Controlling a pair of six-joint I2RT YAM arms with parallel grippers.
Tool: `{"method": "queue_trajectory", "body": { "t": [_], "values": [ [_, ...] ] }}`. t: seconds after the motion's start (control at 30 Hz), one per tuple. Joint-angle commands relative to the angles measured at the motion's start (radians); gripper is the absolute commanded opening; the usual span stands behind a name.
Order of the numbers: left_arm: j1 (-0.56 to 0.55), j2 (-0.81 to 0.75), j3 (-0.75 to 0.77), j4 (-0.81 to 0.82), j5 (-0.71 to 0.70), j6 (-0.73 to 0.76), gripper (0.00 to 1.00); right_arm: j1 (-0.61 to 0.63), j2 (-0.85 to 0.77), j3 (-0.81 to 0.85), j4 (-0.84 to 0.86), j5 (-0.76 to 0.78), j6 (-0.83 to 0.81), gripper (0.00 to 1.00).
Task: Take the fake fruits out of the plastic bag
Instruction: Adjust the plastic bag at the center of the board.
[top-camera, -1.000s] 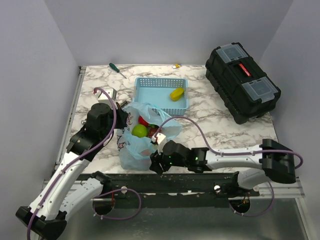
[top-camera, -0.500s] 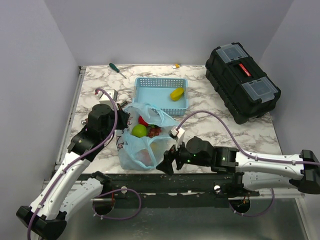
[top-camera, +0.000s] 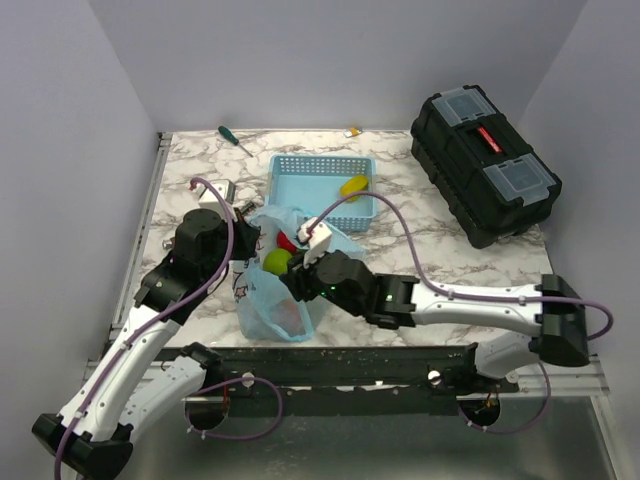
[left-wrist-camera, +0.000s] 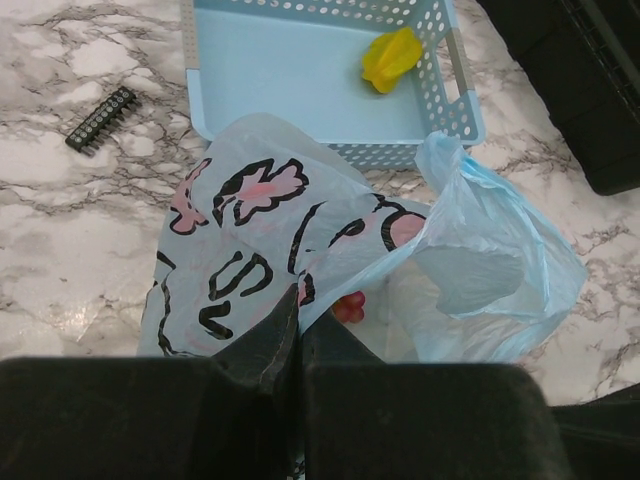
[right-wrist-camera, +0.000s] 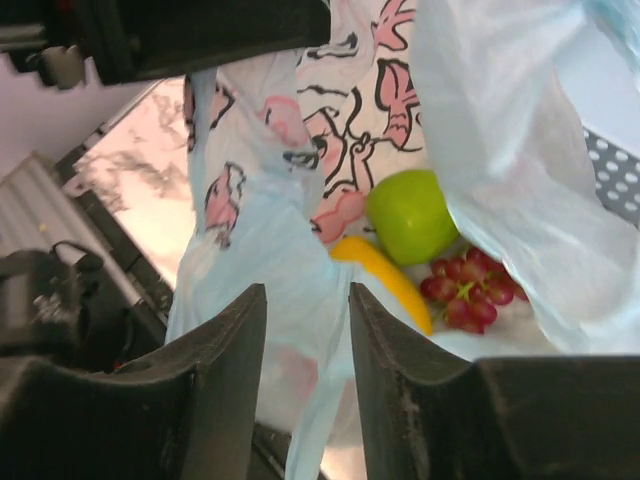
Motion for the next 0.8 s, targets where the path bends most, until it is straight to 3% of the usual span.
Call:
{"method": "queue_trajectory", "body": {
  "t": [0.0,0.2,0.4,0.77],
  "values": [
    [0.005,-0.025,-0.006,-0.011,0.034,-0.013,0.00,-0.024,0.156,0.104,0.077,0.101,-0.099,0.39],
    [0.005,-0.037,-0.028,-0.002,0.047,-0.028,0.00,-0.035,0.306,0.103,0.064,0.203,-0.111,0.34],
    [0.005,-0.046,-0.095,0.012,0.076,-0.061,0.00,-0.031,0.262,-0.059,0.058,0.078,-0.014,0.31],
    [0.005,-0.027,-0.190,0.033,0.098,-0.099,0.00,-0.025,0.234,-0.206,0.076,0.063,0.092,0.32]
  ]
}}
